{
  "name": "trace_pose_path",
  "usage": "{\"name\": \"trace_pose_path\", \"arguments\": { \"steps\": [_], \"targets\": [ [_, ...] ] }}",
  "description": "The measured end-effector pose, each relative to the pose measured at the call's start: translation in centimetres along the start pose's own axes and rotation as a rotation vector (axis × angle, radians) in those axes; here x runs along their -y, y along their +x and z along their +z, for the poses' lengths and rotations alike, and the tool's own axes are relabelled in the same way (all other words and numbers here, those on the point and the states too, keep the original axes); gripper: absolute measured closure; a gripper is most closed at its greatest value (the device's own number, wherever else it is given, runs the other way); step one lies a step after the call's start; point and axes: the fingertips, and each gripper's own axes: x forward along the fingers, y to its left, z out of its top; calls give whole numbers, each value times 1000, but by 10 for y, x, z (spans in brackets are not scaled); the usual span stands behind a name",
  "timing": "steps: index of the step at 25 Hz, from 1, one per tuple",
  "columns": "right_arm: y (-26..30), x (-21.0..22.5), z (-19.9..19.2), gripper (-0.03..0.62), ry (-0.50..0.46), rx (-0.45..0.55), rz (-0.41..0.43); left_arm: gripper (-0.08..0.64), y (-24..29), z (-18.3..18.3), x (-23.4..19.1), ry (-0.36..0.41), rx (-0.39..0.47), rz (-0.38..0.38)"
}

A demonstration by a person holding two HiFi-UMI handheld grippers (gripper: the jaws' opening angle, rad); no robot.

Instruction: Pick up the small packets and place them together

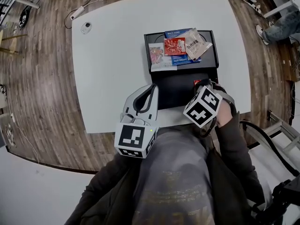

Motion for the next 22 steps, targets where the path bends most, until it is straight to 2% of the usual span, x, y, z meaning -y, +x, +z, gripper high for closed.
{"name": "trace_pose_path", "arguments": {
  "steps": [3, 5, 8, 10, 12, 15, 17, 22],
  "targets": [
    [-4, 0, 3, 588, -5, 46, -1, 558, -2, -1, -4, -7, 1, 14],
    [-13, 1, 8, 589, 51, 138, 27, 558, -2, -2, -7, -13, 1, 23],
    [-38, 1, 30, 589, 208, 349, 165, 558, -3, -7, -8, -27, -7, 36],
    [-54, 0, 46, 589, 259, 448, 224, 558, -4, -9, -8, -32, -11, 40],
    [-59, 2, 49, 589, 229, 465, 205, 558, -5, -8, -8, -33, -8, 48],
    [-56, 9, 34, 589, 131, 411, 106, 558, -6, -8, -9, -19, -4, 58],
    [-60, 14, 25, 588, 102, 405, 51, 558, -3, -3, -2, 12, 3, 41],
    [-85, 33, 10, 588, 206, 480, -12, 558, 22, 13, 47, 123, -15, -118]
  ]
}}
